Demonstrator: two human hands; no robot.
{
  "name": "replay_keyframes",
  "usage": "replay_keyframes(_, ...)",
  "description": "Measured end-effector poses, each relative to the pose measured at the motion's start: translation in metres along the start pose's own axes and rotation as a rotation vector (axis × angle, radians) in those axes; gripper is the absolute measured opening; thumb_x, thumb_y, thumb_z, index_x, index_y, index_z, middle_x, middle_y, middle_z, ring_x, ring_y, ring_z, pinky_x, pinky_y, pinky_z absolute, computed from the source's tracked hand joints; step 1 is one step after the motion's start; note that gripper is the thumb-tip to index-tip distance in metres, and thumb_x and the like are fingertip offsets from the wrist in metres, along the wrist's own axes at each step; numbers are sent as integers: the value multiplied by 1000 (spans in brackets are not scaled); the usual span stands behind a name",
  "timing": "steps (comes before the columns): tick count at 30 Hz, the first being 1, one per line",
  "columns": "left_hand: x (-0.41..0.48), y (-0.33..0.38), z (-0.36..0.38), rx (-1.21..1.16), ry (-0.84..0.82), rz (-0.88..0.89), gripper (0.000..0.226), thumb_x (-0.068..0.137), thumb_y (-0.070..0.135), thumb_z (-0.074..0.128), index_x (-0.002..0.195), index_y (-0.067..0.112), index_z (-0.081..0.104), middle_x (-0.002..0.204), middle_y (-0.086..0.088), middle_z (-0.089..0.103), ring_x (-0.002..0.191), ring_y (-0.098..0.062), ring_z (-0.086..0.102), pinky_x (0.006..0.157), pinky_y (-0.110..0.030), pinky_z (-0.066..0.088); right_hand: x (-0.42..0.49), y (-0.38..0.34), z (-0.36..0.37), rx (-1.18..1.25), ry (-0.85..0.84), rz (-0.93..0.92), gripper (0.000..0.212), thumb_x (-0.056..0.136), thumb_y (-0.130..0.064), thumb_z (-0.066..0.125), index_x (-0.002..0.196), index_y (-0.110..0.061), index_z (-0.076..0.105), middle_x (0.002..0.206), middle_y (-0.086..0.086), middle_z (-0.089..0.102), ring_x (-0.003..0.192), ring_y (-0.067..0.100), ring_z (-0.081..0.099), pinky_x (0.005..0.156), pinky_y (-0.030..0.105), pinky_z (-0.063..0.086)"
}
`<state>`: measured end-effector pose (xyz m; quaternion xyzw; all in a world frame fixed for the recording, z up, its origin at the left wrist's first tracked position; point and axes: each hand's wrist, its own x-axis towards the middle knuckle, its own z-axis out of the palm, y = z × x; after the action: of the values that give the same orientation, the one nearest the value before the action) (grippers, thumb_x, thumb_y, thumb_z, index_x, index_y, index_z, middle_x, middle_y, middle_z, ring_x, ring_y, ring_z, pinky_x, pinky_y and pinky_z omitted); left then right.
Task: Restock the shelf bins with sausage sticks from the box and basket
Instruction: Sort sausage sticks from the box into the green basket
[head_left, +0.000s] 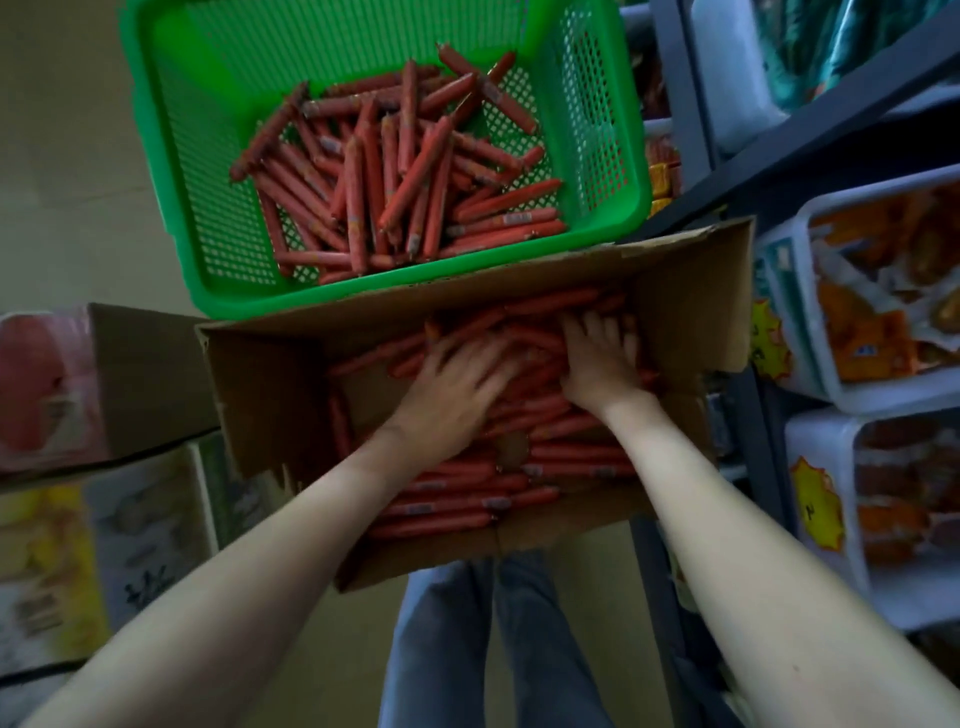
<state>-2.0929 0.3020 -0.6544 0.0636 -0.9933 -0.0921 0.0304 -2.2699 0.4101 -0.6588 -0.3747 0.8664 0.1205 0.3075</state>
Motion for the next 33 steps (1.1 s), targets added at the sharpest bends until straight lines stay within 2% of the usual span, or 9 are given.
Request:
replay_keyframes(3,-24,-1,14,-90,-248,-472,85,78,49,64,147,17,26,146,-25,34,131,-40,36,104,-53,31,-8,3,6,-16,38,-55,72,83,-20,59,146,-28,23,151,8,19,139,28,15,114,45,4)
replay_keyframes(6,-36,2,18,-327,-384,-655,102,83,52,60,147,20,-12,155,-25,8,143,-40,11,114,-47,13,-13,2,16,46,11,-75,64,87,-12,52,144,-26,28,157,2,12,143,22,12,114,42,5)
replay_keyframes(8,-34,6,20,-452,-288,-678,104,83,48,63,149,13,-9,155,-23,10,143,-37,12,116,-41,11,-16,2,21,38,11,-77,61,88,-9,50,143,-25,30,157,2,14,143,21,12,112,42,10)
replay_keyframes(11,-28,10,26,-484,-164,-750,103,83,42,68,151,7,-1,148,-23,26,131,-37,31,111,-40,23,-16,3,23,29,47,-99,62,86,-9,53,142,-24,32,153,1,22,141,21,17,110,42,15)
replay_keyframes(16,-19,13,30,-340,-333,-620,79,89,19,60,149,4,11,148,-18,26,133,-34,26,111,-37,19,-10,7,16,66,51,-129,72,86,-16,59,146,-26,22,151,-1,27,139,22,19,109,41,16)
replay_keyframes(22,5,3,13,17,-598,-507,78,81,58,58,140,16,31,140,-14,32,130,-32,28,108,-43,21,-7,5,8,2,2,-114,69,86,-19,58,146,-24,26,151,0,26,138,28,18,111,45,12)
replay_keyframes(25,6,1,12,4,-676,-546,82,80,64,57,142,16,30,143,-16,26,132,-34,26,108,-43,24,-7,8,6,-44,-2,-111,65,87,-22,58,145,-26,28,149,2,28,136,30,20,111,44,13)
replay_keyframes(29,-14,9,15,-133,-660,-583,60,89,49,54,136,14,39,133,-14,44,117,-33,49,91,-41,44,-10,13,16,-13,9,-86,69,86,-28,63,145,-33,28,149,6,23,136,31,18,113,48,11)
replay_keyframes(33,-32,15,11,-118,-588,-646,56,91,17,51,143,17,29,129,-14,49,114,-34,51,88,-39,44,-3,11,19,-16,65,-100,66,84,-28,66,142,-27,33,144,8,32,135,28,24,111,44,13)
